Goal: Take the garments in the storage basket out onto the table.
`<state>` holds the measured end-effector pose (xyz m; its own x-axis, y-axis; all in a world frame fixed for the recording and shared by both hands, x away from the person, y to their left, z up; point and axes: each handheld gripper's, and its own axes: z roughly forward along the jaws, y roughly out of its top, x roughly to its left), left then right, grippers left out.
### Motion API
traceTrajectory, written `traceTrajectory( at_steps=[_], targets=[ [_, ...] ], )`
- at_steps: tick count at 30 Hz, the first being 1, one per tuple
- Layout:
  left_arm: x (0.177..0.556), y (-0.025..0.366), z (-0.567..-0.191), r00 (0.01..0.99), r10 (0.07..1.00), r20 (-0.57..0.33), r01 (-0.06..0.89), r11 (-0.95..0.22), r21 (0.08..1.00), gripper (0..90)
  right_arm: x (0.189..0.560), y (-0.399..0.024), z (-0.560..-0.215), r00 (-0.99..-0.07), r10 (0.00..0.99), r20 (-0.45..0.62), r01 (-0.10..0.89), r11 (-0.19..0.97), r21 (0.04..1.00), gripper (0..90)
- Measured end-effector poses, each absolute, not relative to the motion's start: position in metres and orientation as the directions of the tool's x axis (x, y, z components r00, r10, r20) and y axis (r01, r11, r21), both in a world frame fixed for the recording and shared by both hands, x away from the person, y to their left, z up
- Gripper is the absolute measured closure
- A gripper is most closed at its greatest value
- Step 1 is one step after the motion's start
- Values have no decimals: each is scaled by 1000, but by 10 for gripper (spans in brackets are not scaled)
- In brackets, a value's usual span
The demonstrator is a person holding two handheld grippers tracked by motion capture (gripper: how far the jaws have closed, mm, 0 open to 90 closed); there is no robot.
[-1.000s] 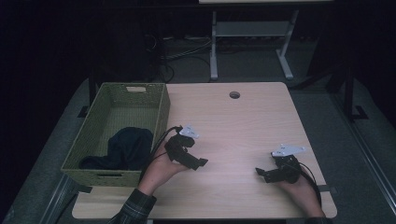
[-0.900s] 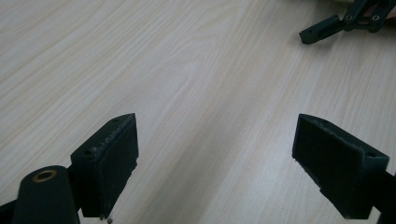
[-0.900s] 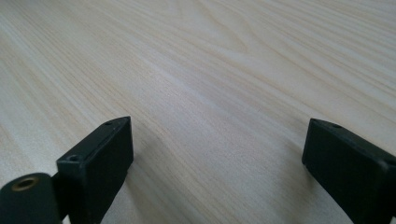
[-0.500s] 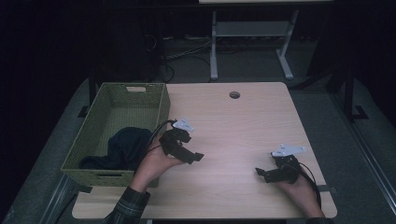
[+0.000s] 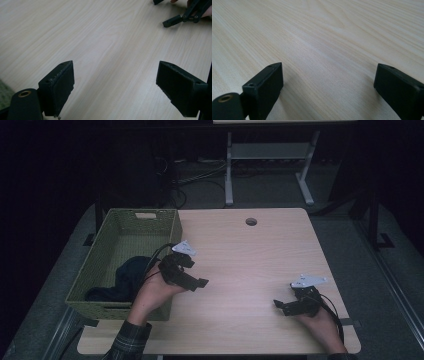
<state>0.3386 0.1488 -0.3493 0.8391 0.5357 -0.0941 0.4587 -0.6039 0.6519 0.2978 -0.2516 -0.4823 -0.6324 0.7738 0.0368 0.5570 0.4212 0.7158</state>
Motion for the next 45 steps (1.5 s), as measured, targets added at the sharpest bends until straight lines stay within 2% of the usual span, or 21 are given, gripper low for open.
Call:
traceTrajectory(
  at_steps=[5, 7, 24, 45],
  targets=[
    [338, 161, -342, 829, 553, -83, 461, -594, 659, 149, 298, -251, -482, -631, 775, 38, 558, 419, 716, 84],
    [338, 163, -341, 828, 554, -85, 462, -590, 661, 178, 298, -251, -482, -631, 775, 40, 559, 418, 716, 84],
    [335, 194, -328, 799, 598, -62, 479, -571, 667, 181, 298, -252, -482, -632, 774, 39, 559, 420, 715, 84],
    [328, 251, -312, 720, 692, -42, 523, -502, 689, 199, 298, -252, -482, -633, 774, 36, 556, 421, 717, 84]
  ],
)
